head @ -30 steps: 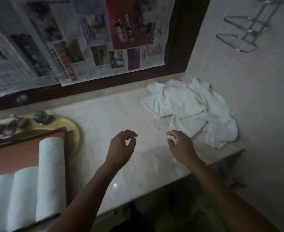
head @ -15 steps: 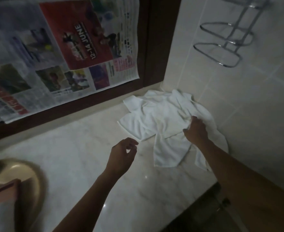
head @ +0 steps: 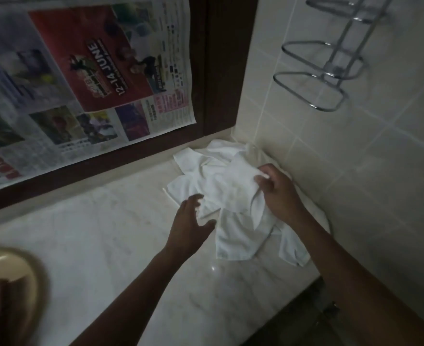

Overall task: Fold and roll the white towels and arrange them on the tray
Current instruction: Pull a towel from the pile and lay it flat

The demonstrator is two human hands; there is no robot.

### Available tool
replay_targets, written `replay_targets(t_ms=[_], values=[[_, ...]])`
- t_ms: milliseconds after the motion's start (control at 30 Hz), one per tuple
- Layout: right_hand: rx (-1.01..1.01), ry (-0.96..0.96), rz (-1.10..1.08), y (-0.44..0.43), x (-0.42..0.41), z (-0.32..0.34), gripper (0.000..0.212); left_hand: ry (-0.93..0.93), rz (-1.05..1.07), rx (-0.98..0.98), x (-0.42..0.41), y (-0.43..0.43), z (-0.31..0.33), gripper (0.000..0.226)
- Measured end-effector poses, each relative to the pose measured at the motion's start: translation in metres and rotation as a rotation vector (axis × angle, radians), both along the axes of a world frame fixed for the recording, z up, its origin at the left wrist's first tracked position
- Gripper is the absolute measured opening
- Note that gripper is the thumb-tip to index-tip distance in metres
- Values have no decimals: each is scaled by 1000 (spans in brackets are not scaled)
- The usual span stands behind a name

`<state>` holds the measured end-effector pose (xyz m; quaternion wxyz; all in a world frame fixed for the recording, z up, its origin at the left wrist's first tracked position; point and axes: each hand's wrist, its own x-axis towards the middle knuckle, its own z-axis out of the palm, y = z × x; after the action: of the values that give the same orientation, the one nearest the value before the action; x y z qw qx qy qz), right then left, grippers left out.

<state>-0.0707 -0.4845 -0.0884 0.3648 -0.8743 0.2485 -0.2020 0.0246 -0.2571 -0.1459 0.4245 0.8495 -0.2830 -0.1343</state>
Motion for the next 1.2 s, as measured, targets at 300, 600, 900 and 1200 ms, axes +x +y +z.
replay_targets(t_ms=[300,600,900,1200], values=[[337,12,547,53,-85,83,14,11,-53,-247,-66,-30,54,21],[-156,581,428,12,-119,-45,86,285,306,-639,-153,54,77,42],[-205,511,345,58,-89,-65,57,242,690,-637,-207,168,81,14],[-259,688,481,140,-25,-90,66,373,920,-511,-241,216,89,43]])
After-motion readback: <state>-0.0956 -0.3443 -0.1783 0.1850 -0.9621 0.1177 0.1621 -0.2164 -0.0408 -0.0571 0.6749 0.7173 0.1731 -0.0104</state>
